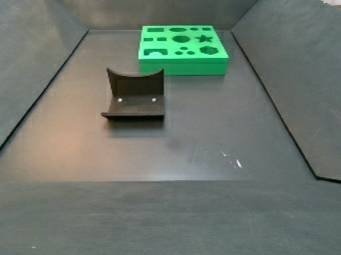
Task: Insert the hexagon object.
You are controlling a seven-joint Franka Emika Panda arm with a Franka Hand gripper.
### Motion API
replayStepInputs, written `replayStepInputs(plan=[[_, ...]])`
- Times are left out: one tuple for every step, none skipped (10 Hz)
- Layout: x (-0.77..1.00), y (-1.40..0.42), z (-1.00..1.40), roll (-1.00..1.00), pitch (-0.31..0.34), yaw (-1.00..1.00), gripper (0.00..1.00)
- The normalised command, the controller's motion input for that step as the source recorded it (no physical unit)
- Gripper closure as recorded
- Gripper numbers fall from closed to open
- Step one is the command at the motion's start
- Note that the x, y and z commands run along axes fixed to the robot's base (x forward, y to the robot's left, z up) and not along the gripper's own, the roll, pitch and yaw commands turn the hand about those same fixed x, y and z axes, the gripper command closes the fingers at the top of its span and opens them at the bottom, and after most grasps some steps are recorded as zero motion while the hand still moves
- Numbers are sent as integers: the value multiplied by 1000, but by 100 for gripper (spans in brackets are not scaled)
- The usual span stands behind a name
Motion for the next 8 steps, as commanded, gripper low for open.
replayStepInputs(plan=[[-623,883,-780,140,-119,-3,100],[-640,886,-780,130,-123,-6,100],[-711,880,-751,94,-160,-20,100],[-746,829,-746,36,-209,-43,100],[-551,609,-497,-74,-316,-91,100],[-226,243,-146,-141,-226,-74,100],[0,0,-37,-60,-71,-54,100],[0,0,-103,-74,-57,-46,100]])
